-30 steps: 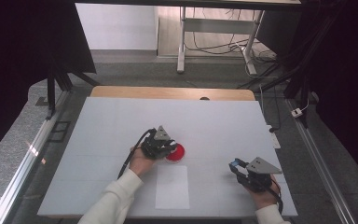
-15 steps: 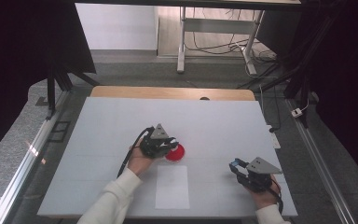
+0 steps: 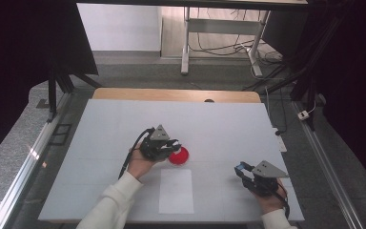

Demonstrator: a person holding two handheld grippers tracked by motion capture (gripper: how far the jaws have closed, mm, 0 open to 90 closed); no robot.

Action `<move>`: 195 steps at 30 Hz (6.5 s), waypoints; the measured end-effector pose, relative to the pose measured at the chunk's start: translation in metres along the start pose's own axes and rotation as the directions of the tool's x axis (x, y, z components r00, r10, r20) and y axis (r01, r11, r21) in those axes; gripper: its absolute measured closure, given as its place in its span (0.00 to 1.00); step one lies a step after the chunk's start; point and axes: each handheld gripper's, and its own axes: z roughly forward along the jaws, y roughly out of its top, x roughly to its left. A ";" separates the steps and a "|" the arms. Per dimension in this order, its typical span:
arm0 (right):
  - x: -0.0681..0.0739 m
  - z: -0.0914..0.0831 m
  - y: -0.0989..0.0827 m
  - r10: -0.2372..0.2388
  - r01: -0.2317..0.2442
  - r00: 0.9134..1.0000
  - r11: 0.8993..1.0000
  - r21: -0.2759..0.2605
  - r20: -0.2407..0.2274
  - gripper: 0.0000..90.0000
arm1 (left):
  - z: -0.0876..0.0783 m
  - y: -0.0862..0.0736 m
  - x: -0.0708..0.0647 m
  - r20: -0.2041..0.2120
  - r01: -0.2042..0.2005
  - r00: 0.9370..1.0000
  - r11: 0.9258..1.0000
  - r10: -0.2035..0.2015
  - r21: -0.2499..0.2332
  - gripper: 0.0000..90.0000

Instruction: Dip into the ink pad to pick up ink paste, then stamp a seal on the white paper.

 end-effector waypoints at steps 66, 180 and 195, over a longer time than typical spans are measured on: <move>-0.001 0.000 0.001 -0.002 0.002 1.000 1.000 0.003 0.000 0.71 | -0.041 -0.027 -0.039 0.117 0.016 0.993 1.000 -0.015 -0.007 0.83; 0.001 0.000 0.001 -0.016 0.016 1.000 1.000 0.004 -0.002 0.71 | -0.002 -0.054 -0.072 0.109 -0.150 0.985 0.970 0.131 0.190 0.84; 0.001 -0.001 0.001 -0.012 0.012 1.000 1.000 0.002 0.001 0.71 | -0.003 -0.057 -0.074 0.095 -0.151 0.986 0.973 0.136 0.176 0.84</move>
